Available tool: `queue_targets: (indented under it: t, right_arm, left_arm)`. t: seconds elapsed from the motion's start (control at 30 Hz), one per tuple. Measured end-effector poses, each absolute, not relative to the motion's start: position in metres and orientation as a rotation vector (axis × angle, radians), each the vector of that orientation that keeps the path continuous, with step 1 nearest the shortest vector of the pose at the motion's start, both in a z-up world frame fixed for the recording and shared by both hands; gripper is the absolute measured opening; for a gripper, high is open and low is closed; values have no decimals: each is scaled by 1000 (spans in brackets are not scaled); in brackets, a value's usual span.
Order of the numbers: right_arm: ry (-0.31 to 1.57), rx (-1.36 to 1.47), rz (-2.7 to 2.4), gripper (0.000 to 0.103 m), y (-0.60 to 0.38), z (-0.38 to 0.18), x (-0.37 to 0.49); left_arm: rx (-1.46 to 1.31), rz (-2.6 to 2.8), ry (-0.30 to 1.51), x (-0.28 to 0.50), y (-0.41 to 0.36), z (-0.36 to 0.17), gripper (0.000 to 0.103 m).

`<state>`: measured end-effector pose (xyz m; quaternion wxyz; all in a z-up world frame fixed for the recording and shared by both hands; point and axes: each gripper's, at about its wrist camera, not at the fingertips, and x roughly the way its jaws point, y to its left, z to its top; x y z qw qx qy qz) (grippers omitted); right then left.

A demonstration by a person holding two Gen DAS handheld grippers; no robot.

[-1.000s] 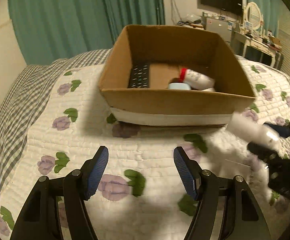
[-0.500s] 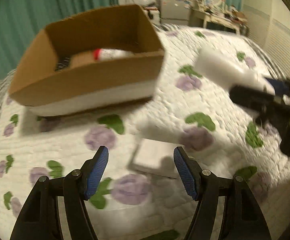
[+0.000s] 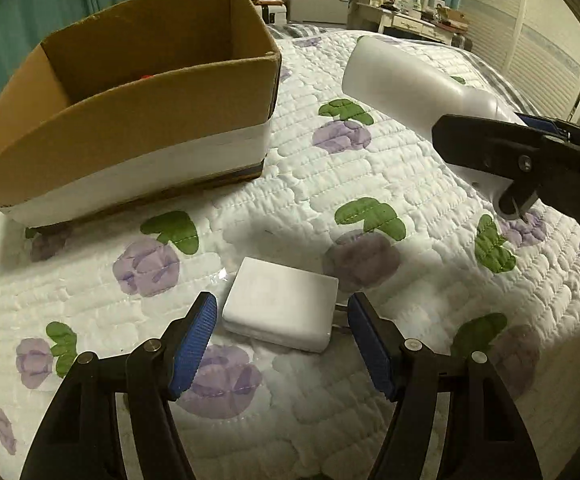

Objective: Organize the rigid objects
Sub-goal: 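Grasp the white plug device with the right gripper while the left grasps the white square charger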

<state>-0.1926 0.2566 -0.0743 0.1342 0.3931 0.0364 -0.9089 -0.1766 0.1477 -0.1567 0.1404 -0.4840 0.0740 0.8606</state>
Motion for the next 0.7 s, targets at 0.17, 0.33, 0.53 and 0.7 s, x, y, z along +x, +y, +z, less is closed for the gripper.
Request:
queue_targets:
  t: [0.17, 0.33, 0.53, 0.7]
  right_arm:
    - [123, 1152, -2633, 50, 253, -76, -193]
    - [150, 1141, -2638, 50, 250, -74, -191]
    - [174, 1108, -2645, 50, 242, -63, -183]
    - [187, 1076, -2664, 50, 232, -46, -172]
  left_arm:
    - [-1389, 2465, 113, -181, 140, -156, 68]
    - [-1319, 2486, 129, -173, 137, -145, 56]
    - [-1273, 2530, 125, -162, 131, -126, 56]
    - [-1185, 2620, 98, -155, 113, -87, 56]
